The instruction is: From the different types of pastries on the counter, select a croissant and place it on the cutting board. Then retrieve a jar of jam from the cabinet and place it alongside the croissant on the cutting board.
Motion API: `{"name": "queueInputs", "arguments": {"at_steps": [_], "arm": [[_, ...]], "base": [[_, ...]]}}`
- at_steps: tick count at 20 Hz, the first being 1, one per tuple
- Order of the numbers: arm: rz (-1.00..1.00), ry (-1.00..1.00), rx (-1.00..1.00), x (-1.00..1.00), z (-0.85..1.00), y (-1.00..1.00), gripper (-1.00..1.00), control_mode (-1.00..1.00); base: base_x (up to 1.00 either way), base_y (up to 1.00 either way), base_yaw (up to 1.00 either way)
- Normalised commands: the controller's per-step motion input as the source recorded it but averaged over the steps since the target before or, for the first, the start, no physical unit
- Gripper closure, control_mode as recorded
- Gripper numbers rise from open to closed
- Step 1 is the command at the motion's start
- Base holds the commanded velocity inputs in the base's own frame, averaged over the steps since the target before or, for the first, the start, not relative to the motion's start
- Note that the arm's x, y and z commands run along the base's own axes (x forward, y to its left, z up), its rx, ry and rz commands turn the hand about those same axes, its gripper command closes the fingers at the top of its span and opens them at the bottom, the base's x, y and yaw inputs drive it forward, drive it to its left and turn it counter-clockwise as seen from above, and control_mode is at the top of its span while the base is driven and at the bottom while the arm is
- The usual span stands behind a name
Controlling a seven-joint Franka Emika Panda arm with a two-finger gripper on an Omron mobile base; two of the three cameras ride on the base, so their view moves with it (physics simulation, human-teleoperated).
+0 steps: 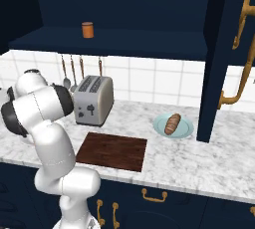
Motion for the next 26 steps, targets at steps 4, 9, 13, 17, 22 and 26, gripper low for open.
{"name": "queueInputs", "arguments": {"at_steps": [4, 9, 13, 17, 22, 26], "arm": [[0.0, 0.34, -0.04, 0.45, 1.0, -0.05, 1.0, -1.0], [0.02, 0.27, -0.22, 0.15, 0.18, -0.17, 1.0, -1.0], [0.0, 0.08, -0.28, 0.01, -0.13, -0.24, 1.0, -1.0], [0.05, -0.31, -0.07, -0.45, -0.04, -0.57, 1.0, -1.0], [0.03, -0.53, 0.0, -0.9, -0.17, -0.77, 1.0, -1.0], [0.02, -0.38, 0.02, -0.93, -0.1, -0.88, 1.0, -1.0]], "base": [[0.0, 0.0, 0.0], [0.0, 0.0, 0.0], [0.0, 0.0, 0.0], [0.0, 0.0, 0.0], [0.0, 0.0, 0.0], [0.0, 0.0, 0.0]]}}
